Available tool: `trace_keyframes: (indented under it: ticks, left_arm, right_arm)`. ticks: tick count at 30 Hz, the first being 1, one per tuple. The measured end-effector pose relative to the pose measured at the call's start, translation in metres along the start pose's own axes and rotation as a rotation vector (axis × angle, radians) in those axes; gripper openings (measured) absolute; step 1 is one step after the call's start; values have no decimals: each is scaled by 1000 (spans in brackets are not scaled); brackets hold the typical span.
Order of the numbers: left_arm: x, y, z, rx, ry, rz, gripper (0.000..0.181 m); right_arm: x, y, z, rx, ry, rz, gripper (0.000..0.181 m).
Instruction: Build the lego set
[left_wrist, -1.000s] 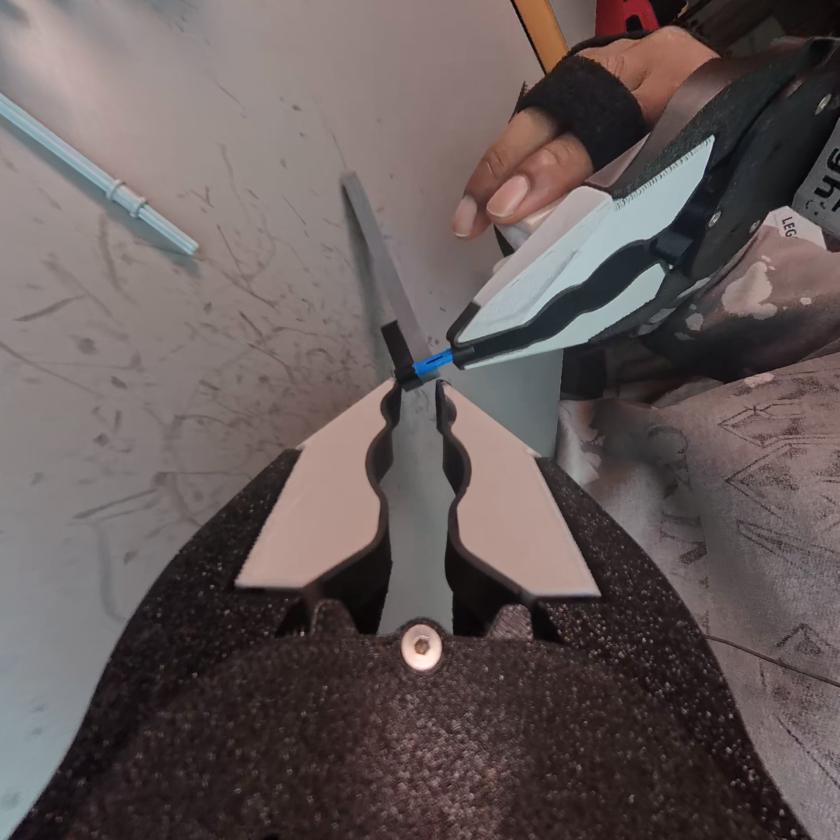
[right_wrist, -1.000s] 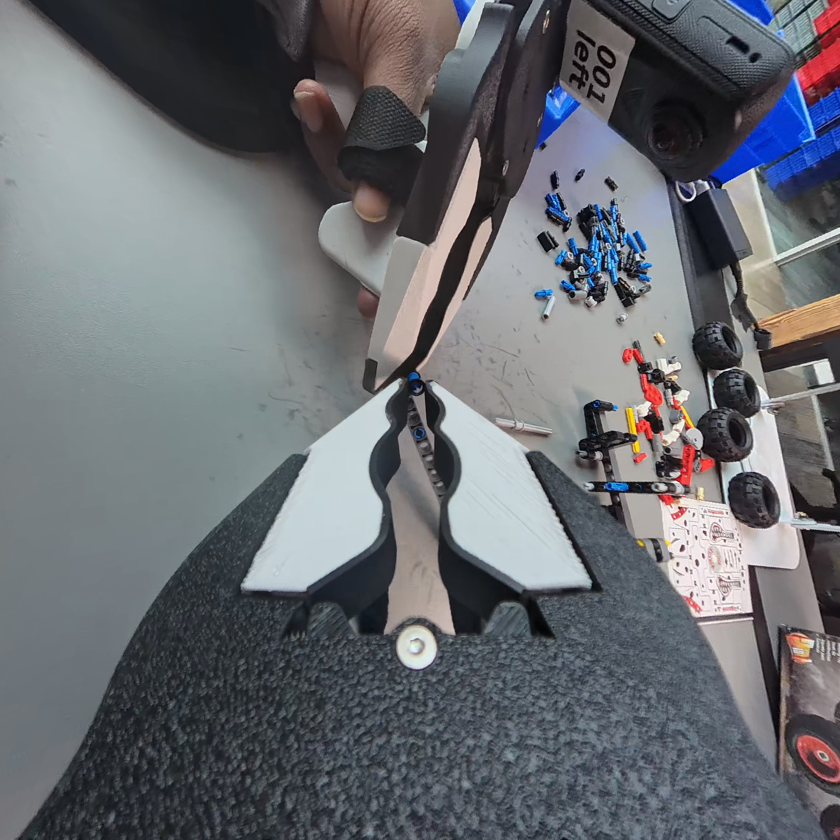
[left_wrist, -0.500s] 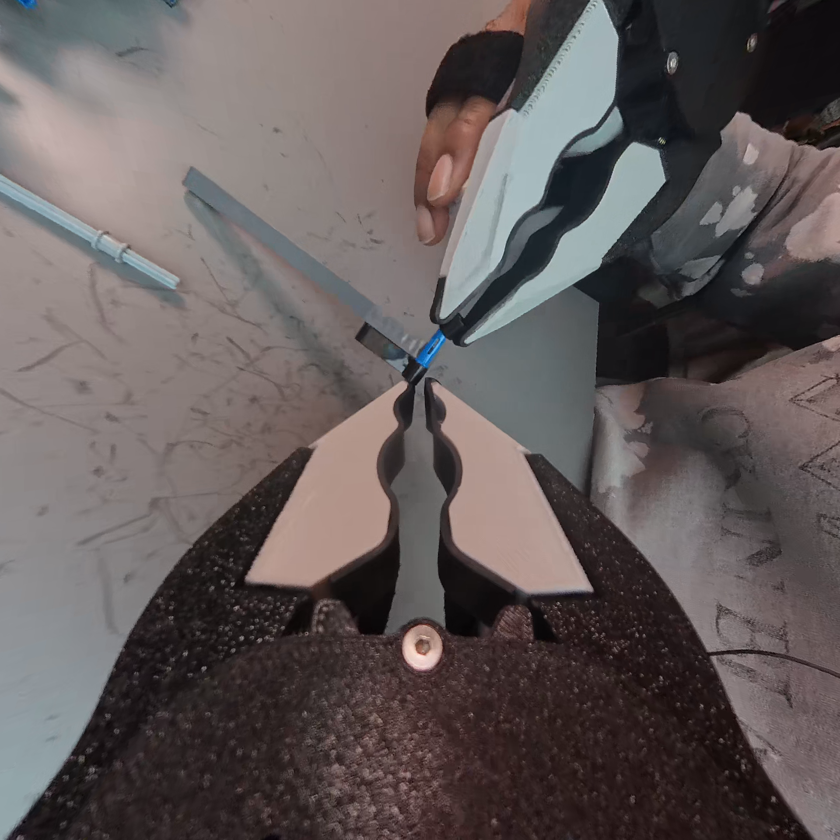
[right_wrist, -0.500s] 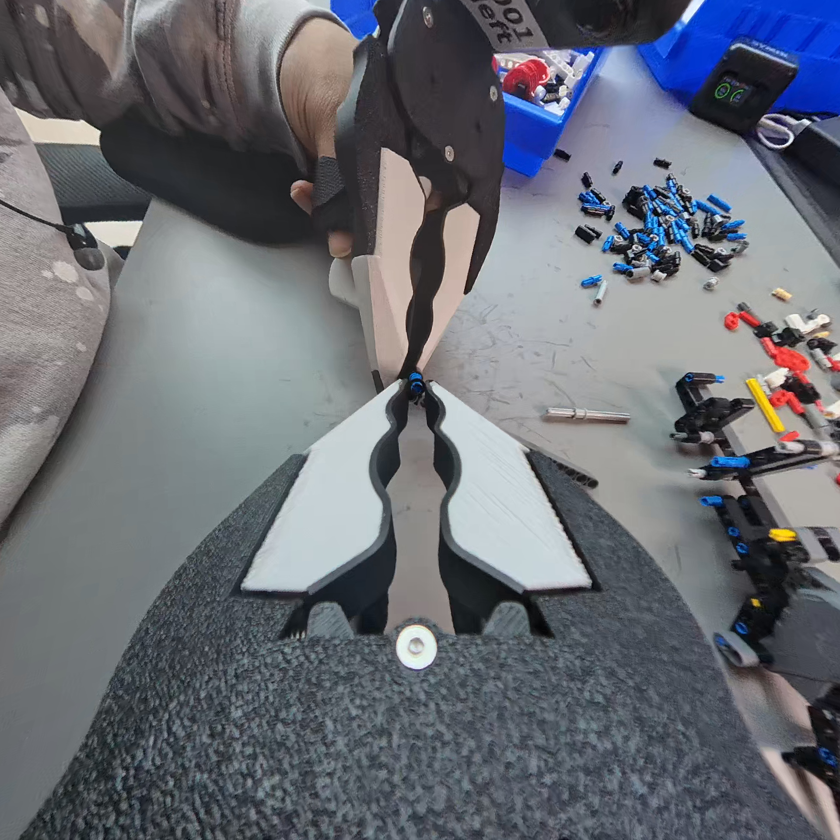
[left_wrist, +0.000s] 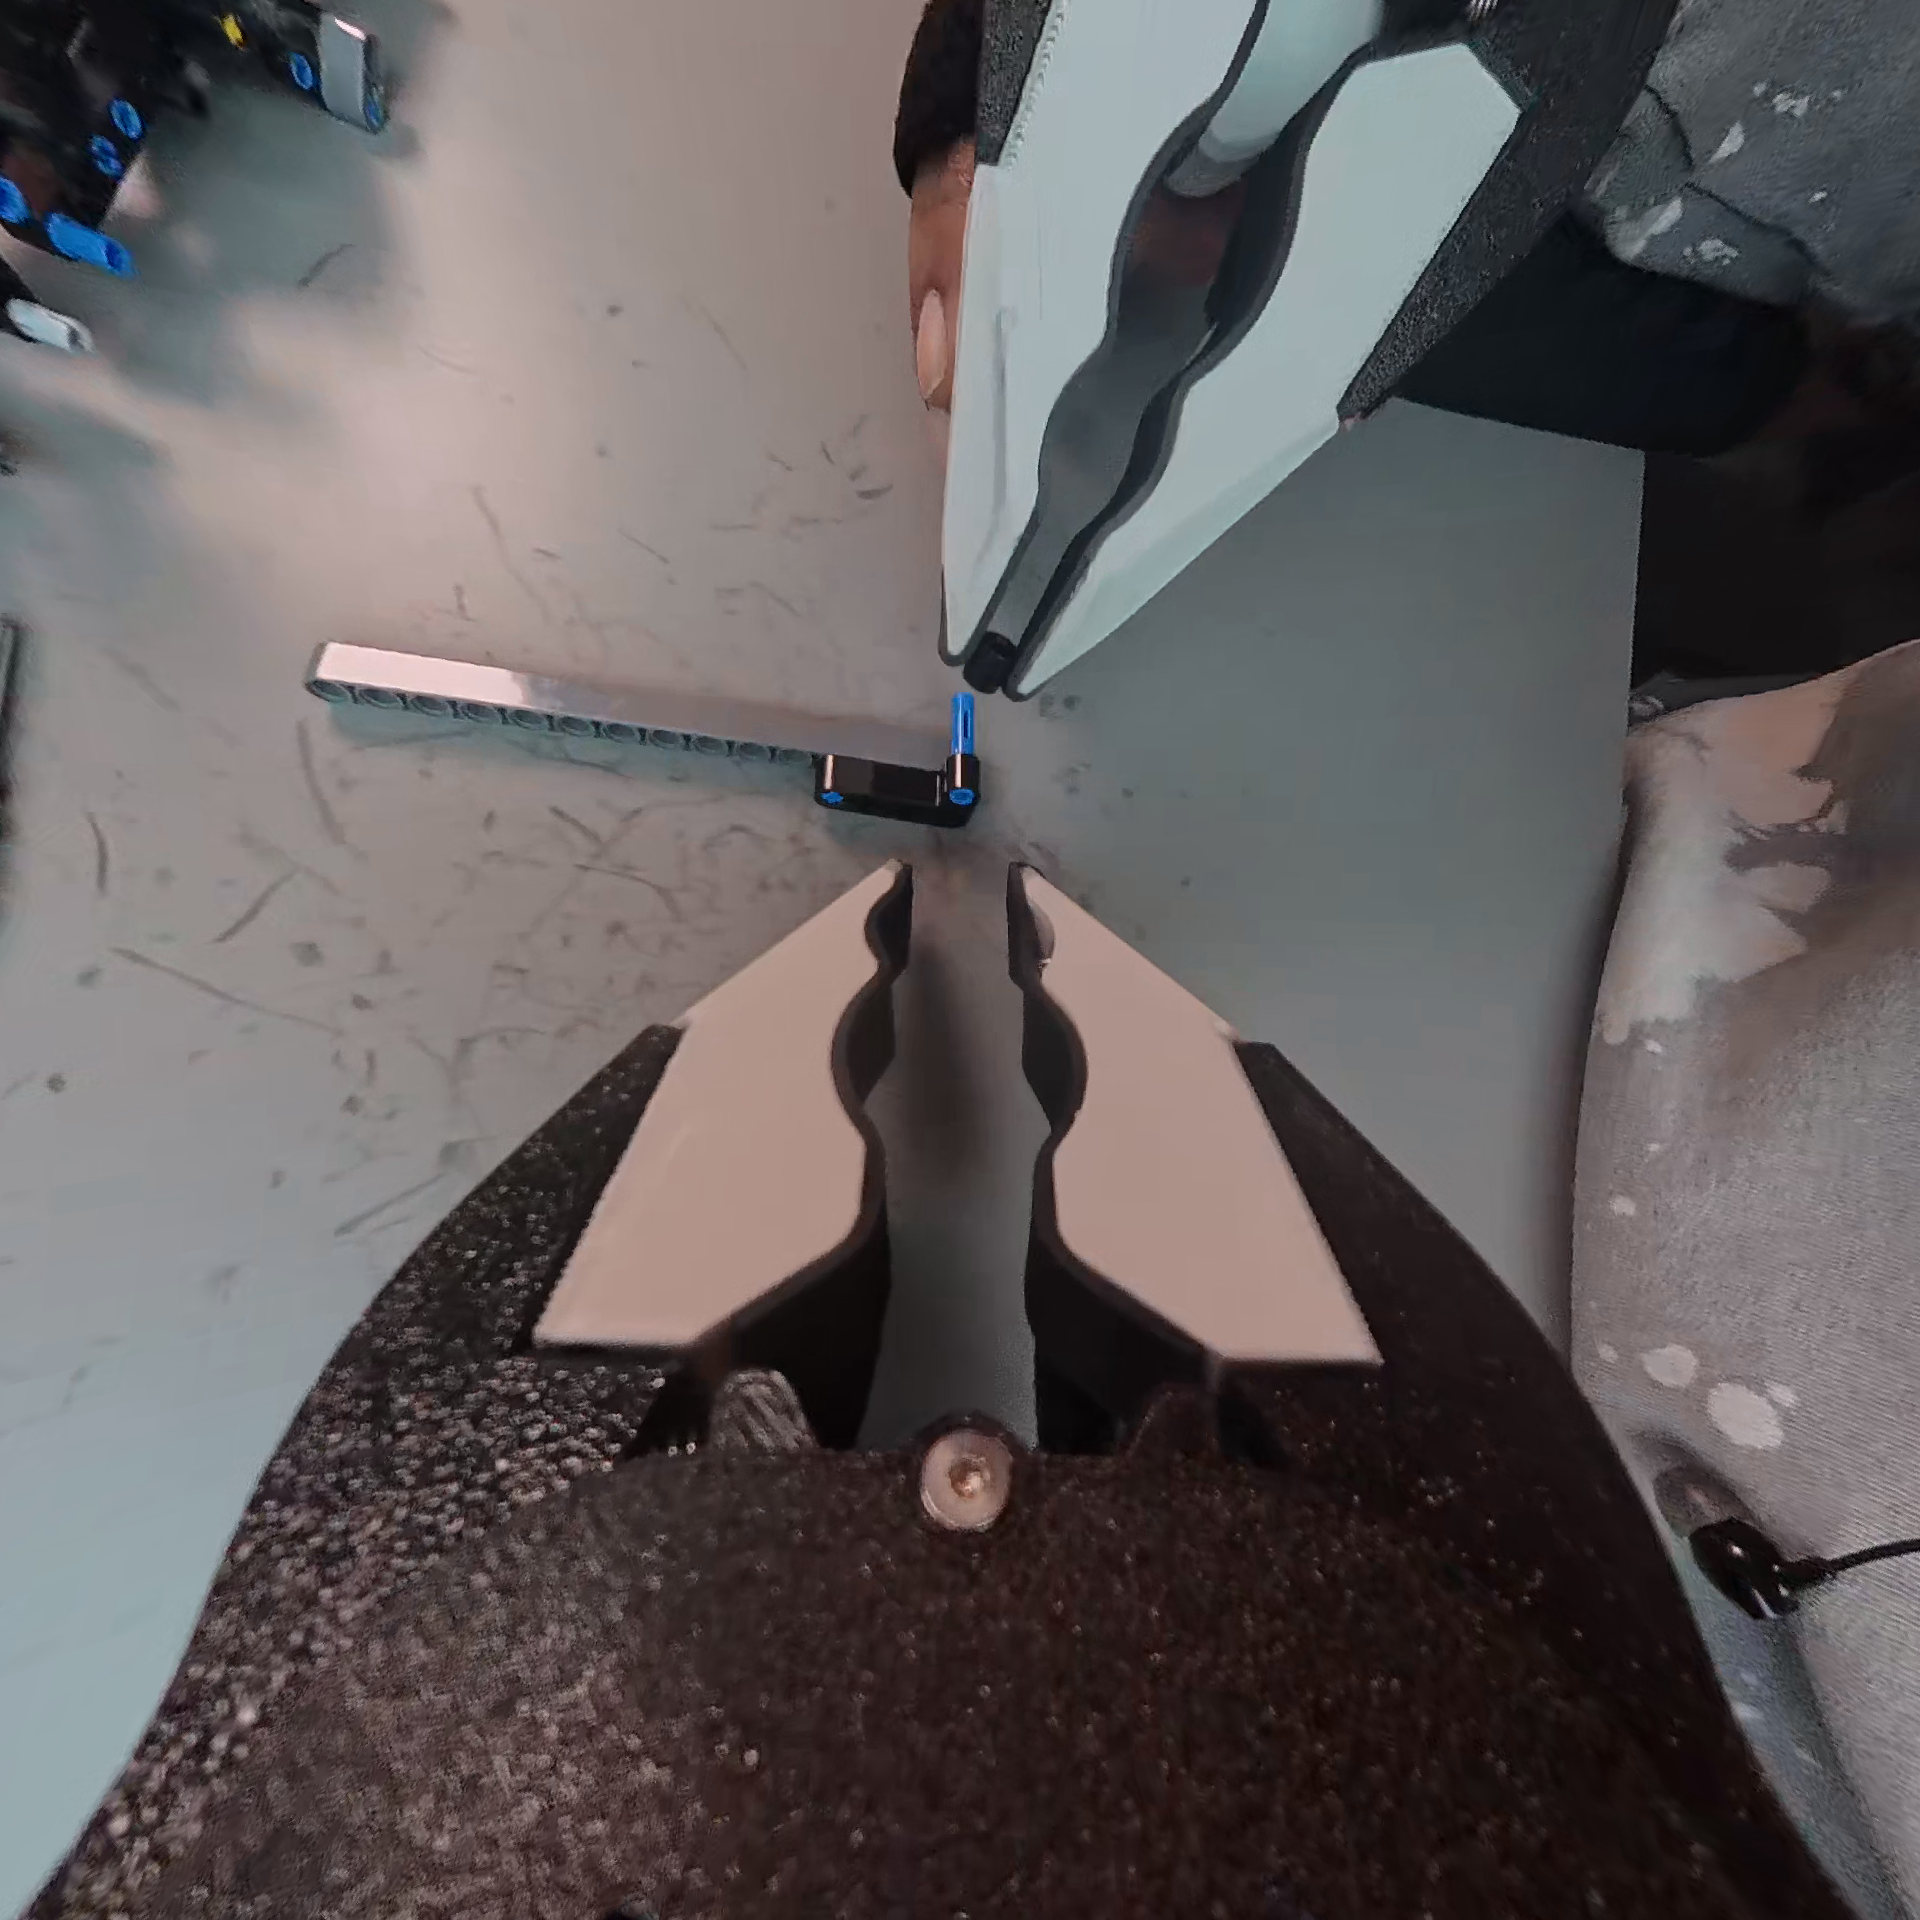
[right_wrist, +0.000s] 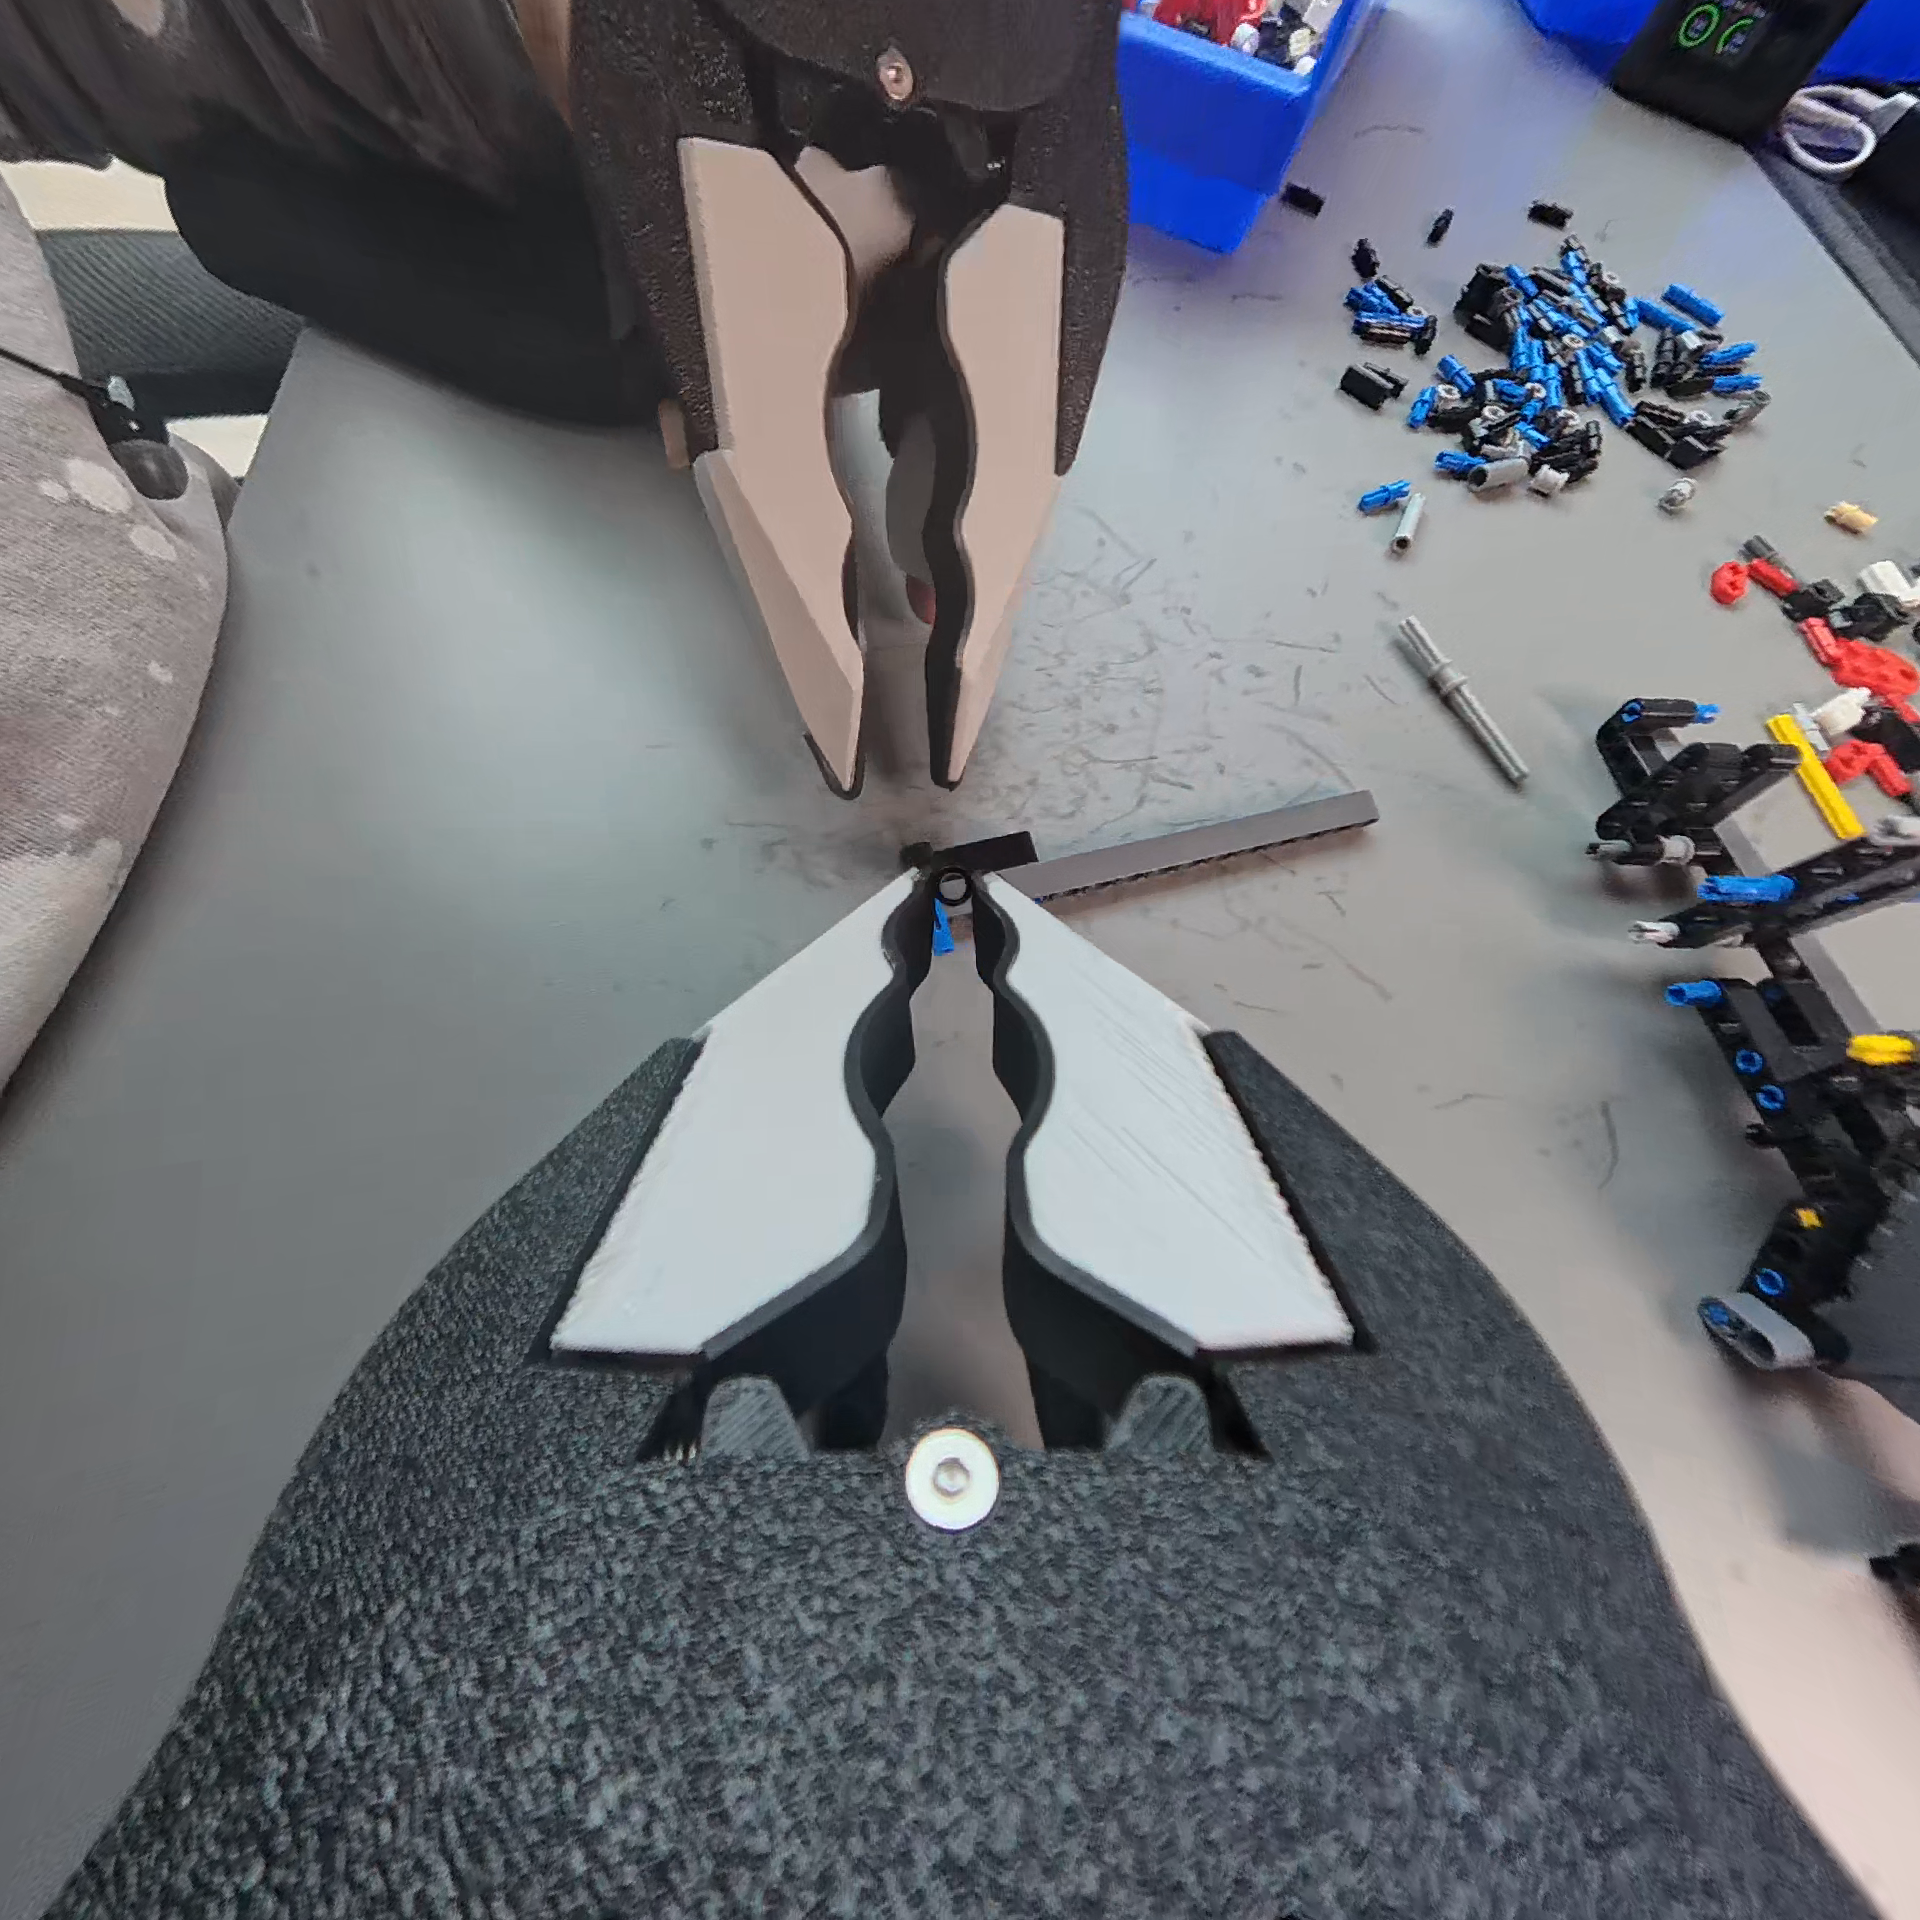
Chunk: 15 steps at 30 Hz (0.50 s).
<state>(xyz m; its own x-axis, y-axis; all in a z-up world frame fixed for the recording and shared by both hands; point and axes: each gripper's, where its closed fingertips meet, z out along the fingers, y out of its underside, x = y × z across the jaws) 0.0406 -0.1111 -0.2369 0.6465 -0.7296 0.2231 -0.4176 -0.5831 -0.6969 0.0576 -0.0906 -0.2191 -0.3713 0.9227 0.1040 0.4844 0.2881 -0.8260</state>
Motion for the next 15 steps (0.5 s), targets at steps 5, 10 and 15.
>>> trace_keyframes:
  ticks: [5,10,15]
  left_arm:
    - [4,-17,4,52,-82,153,27]
    - [-1,-13,16,-16,-151,231,23]
    - [-5,-14,20,-10,-189,256,10]
  right_arm:
    - [15,-13,-20,146,12,121,7]
    - [26,-19,-34,239,40,169,7]
    - [23,-21,-37,262,34,159,7]
